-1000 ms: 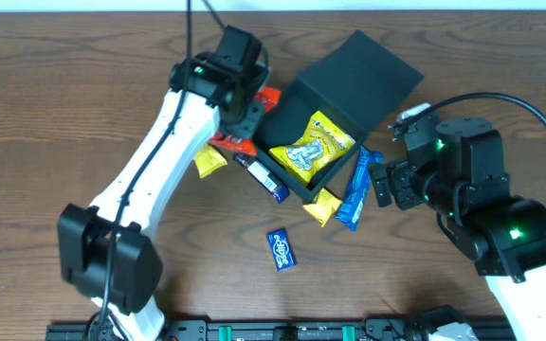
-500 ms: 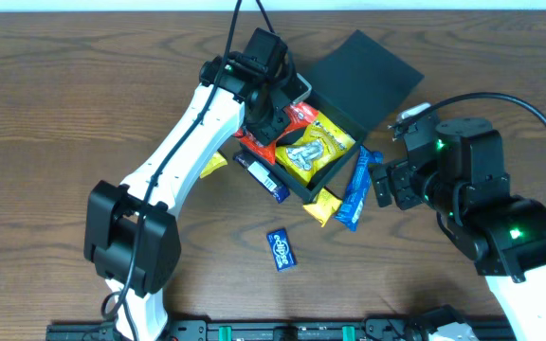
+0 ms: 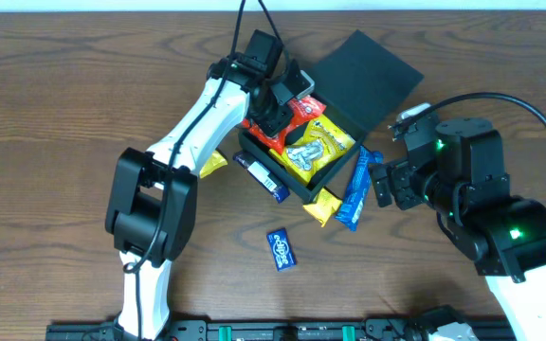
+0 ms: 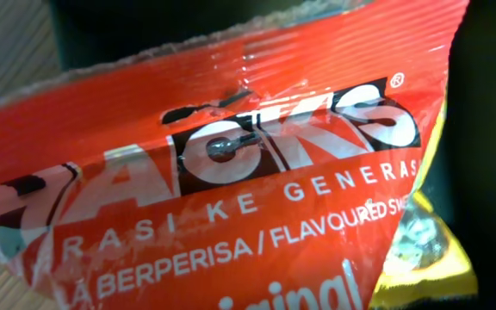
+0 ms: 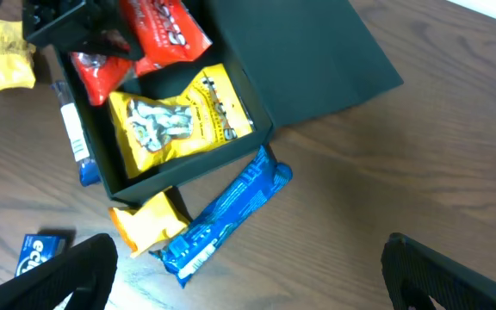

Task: Pack container
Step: 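Lower the red bag into the box's left side and release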

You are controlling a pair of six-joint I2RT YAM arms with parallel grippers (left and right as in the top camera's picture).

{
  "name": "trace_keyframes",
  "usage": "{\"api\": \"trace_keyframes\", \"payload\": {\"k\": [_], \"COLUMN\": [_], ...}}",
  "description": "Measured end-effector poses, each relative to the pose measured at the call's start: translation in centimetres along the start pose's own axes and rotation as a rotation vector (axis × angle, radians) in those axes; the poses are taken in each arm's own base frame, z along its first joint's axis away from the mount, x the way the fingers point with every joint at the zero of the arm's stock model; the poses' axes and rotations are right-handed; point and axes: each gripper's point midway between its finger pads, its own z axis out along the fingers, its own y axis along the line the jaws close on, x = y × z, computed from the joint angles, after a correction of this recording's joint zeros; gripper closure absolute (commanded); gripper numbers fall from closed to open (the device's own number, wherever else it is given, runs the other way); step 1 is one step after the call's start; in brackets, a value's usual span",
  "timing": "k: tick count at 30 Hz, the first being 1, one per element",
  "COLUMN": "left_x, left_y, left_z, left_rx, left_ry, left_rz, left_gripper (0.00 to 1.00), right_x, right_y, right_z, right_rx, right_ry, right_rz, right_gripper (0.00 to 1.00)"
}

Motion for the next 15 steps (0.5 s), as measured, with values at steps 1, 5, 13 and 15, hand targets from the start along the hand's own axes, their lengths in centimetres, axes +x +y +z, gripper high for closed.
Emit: {"api": "trace_keyframes", "payload": {"k": [1,5,13,15], "left_x": [-0.3,-1.0,0.7,1.3], "left_y": [-0.2,-0.9,-1.0,-0.9], "left_z": [0.1,0.4,2.4,2.6], "left_rx": [0.013,0.063,0.093,0.084], "left_ry": [-0.015,-0.051,0.012,0.035], "left_rz": [0.001,0.001,-0.023,-0.029], "left_gripper": [0.73,0.67,0.67,0.67], "right_x": [0.0,0.0,0.0,0.0], "right_y": [0.0,0.0,0.0,0.0], "right_z": [0.0,0.0,0.0,0.0], "right_rx": [0.0,0.0,0.0,0.0], "right_ry": [0.0,0.0,0.0,0.0], "right_rz": [0.0,0.0,0.0,0.0], "right_gripper": [0.01,0.01,0.01,0.01]}}
